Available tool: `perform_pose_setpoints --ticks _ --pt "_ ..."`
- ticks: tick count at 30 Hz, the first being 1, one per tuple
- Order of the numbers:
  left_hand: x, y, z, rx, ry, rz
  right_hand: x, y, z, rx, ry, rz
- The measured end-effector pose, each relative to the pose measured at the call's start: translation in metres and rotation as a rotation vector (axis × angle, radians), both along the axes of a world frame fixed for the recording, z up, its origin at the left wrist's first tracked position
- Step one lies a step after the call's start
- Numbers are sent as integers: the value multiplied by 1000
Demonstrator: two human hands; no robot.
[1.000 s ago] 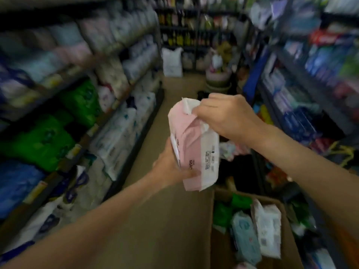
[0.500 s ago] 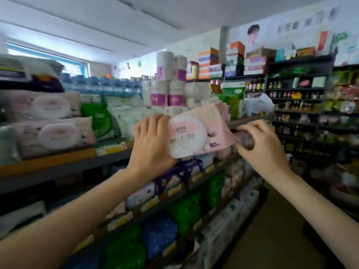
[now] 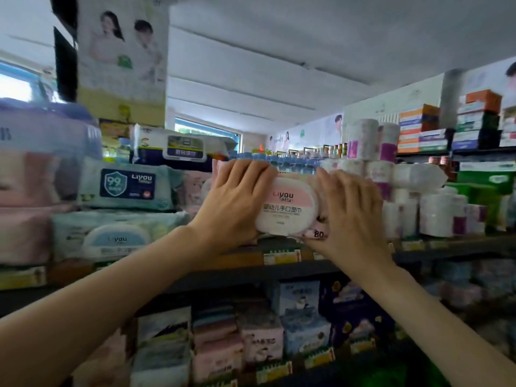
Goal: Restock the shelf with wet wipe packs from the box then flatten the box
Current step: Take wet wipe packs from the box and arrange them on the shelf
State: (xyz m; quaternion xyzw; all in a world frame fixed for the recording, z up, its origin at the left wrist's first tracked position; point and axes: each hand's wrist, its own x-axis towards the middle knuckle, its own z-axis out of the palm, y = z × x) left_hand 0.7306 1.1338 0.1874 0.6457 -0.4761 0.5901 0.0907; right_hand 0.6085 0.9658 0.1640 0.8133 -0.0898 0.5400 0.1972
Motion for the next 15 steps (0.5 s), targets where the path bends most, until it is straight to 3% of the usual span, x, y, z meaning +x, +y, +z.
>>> perform_pose_setpoints --ticks 9,15 --pt "50 -1 54 83 -58 380 104 -22 59 -61 12 234" --pt "96 -8 46 128 16 621 180 -38 63 -165 24 297"
